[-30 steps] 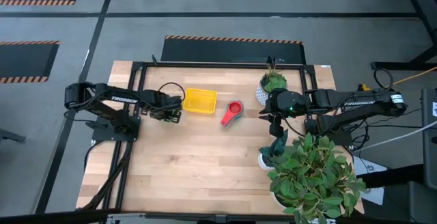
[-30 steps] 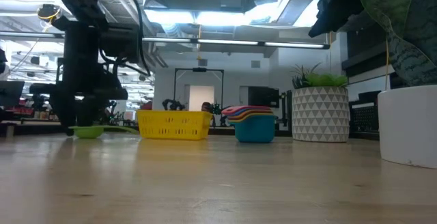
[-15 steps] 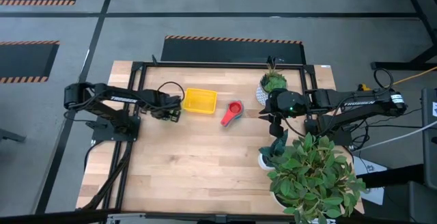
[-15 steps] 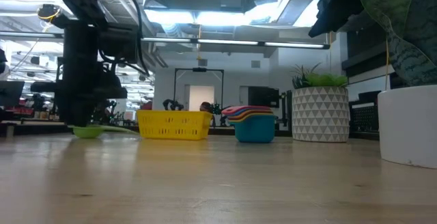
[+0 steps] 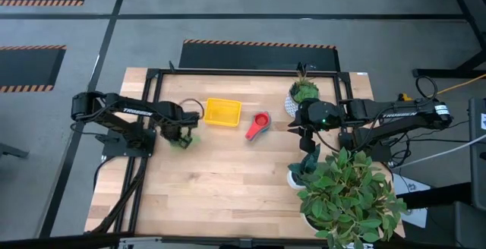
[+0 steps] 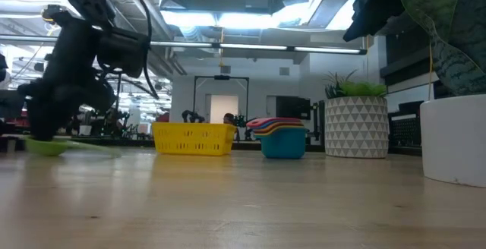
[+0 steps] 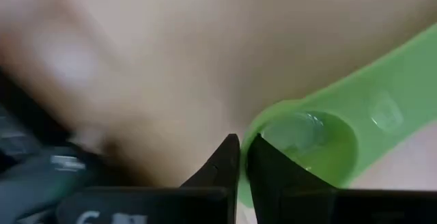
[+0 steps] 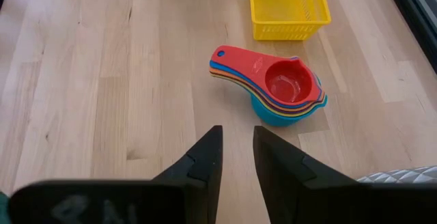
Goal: Nest measuring cups in basket
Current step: Stack the green measuring cup into the red measuring cup
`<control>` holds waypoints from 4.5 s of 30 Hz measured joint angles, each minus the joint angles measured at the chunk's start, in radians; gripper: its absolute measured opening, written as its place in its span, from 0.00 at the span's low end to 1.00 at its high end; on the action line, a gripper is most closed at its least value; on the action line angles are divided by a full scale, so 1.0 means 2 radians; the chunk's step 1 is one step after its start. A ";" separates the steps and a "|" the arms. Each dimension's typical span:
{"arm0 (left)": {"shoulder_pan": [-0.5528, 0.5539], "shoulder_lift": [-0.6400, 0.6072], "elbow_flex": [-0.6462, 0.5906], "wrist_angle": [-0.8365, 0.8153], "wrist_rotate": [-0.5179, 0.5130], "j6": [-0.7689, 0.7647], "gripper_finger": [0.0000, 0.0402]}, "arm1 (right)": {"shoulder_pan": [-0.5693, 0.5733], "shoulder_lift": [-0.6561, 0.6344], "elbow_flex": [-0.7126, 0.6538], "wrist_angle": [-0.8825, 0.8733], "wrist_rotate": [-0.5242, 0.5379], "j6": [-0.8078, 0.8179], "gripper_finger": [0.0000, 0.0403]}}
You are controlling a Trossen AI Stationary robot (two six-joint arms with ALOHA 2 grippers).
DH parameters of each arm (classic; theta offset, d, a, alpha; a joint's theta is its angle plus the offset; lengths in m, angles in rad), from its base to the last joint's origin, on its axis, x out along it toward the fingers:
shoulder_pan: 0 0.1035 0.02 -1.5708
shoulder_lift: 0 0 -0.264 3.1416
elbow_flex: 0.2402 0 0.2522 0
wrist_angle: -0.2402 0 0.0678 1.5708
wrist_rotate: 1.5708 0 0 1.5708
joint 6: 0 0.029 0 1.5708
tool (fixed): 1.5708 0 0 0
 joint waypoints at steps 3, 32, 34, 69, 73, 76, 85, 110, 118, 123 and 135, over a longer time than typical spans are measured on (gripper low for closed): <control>-0.027 0.002 0.014 0.005 0.059 0.081 0.03 | 0.000 0.000 0.000 0.000 0.000 0.000 0.22; -0.162 0.011 0.282 0.364 -0.111 0.612 0.03 | 0.000 0.000 0.000 0.000 0.000 0.002 0.22; -0.148 0.020 0.293 0.385 -0.111 0.669 0.03 | 0.000 0.000 0.000 0.000 0.000 0.002 0.22; 0.016 0.239 0.346 0.450 0.001 0.904 0.03 | -0.004 0.114 0.000 0.110 0.006 -0.006 0.22; 0.016 0.239 0.346 0.451 0.001 0.904 0.03 | -0.016 0.134 0.000 0.113 0.052 -0.002 0.22; 0.016 0.239 0.346 0.451 0.001 0.904 0.03 | -0.029 0.143 0.000 0.118 0.079 -0.002 0.22; 0.016 0.239 0.346 0.452 -0.002 0.902 0.06 | -0.060 0.160 0.000 0.123 0.079 0.000 0.22; 0.012 0.239 0.346 0.452 -0.004 0.767 0.15 | -0.062 0.187 0.000 0.116 0.078 0.000 0.22; -0.008 0.239 0.346 0.411 -0.070 0.708 0.15 | -0.062 0.187 0.000 0.075 0.079 0.030 0.22; -0.020 0.239 0.346 0.346 -0.118 0.707 0.12 | -0.062 0.187 0.000 0.057 0.079 0.066 0.22; -0.051 0.239 0.346 0.290 -0.127 0.691 0.05 | -0.061 0.235 0.000 0.054 0.079 0.092 0.22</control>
